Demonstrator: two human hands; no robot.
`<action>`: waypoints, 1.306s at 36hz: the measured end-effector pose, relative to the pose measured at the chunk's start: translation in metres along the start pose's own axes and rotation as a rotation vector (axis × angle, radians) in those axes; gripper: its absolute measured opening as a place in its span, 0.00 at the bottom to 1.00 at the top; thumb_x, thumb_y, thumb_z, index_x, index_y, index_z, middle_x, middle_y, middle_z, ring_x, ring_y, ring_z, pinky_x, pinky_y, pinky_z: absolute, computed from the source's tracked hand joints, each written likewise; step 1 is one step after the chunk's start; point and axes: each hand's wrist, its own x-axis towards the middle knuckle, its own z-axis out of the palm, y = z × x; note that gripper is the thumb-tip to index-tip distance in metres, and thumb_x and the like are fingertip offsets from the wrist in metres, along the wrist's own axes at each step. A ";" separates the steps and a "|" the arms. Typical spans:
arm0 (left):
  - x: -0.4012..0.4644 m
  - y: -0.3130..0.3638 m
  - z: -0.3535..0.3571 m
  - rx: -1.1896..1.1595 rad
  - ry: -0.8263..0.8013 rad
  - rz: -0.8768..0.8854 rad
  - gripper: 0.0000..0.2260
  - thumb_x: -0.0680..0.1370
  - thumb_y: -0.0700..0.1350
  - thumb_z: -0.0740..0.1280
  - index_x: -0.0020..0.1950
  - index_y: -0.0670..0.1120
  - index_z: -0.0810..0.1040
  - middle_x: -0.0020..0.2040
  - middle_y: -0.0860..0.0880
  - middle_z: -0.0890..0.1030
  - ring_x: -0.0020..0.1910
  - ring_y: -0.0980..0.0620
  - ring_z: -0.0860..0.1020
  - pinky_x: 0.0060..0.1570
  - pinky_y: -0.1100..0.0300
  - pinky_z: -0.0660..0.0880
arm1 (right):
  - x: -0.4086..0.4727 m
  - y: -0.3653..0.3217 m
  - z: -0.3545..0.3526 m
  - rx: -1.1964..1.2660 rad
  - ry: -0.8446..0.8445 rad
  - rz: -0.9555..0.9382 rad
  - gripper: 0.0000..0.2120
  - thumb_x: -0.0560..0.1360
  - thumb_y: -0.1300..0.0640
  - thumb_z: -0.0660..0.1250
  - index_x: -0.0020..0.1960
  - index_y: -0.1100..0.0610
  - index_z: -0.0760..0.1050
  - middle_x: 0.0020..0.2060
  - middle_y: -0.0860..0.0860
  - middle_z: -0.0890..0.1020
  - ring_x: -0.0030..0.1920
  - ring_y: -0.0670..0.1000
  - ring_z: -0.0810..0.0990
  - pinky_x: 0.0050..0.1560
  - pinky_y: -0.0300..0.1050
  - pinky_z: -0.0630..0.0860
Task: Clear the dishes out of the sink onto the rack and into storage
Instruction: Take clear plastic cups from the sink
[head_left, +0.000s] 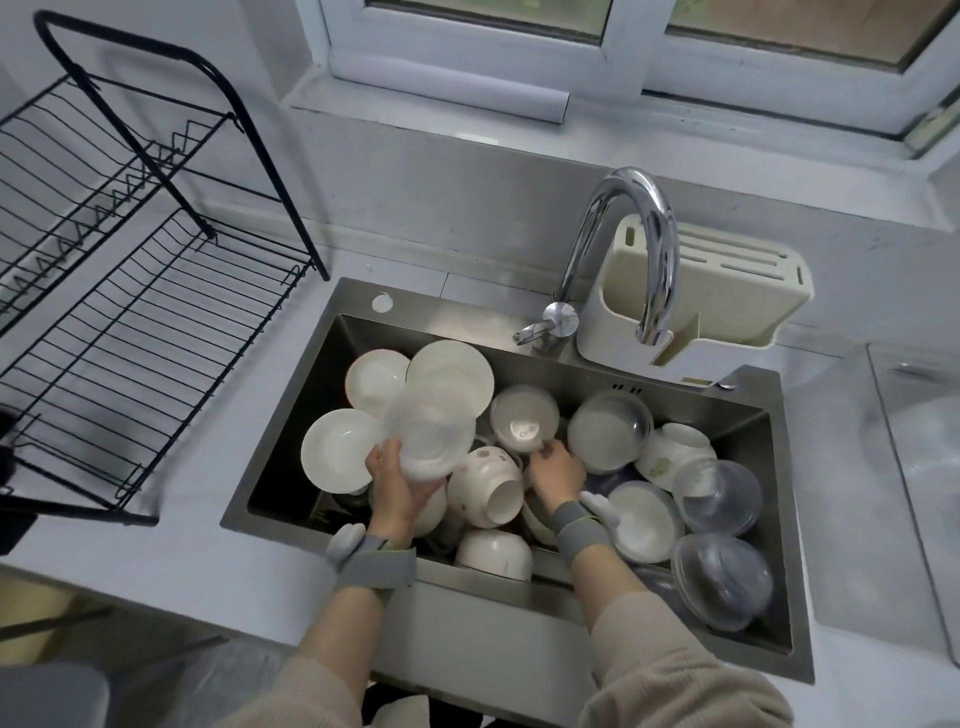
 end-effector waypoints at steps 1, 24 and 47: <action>0.001 0.002 0.000 -0.059 -0.019 -0.026 0.20 0.79 0.48 0.59 0.70 0.44 0.67 0.60 0.39 0.71 0.59 0.42 0.72 0.43 0.52 0.77 | 0.003 0.003 0.002 -0.047 -0.007 -0.002 0.19 0.79 0.55 0.57 0.68 0.56 0.71 0.65 0.62 0.75 0.66 0.62 0.70 0.64 0.50 0.67; 0.004 0.004 0.007 -0.004 -0.096 -0.009 0.35 0.67 0.56 0.66 0.72 0.46 0.65 0.69 0.37 0.69 0.67 0.39 0.70 0.60 0.35 0.73 | 0.040 -0.020 0.002 0.312 0.065 0.154 0.13 0.74 0.54 0.70 0.51 0.63 0.76 0.51 0.62 0.81 0.52 0.63 0.80 0.51 0.48 0.74; -0.003 -0.006 -0.004 0.002 -0.036 -0.018 0.23 0.79 0.51 0.63 0.72 0.50 0.64 0.68 0.42 0.70 0.65 0.39 0.72 0.54 0.35 0.76 | 0.026 -0.025 -0.017 0.242 0.067 0.233 0.20 0.78 0.52 0.63 0.64 0.66 0.72 0.59 0.63 0.78 0.57 0.64 0.78 0.52 0.49 0.72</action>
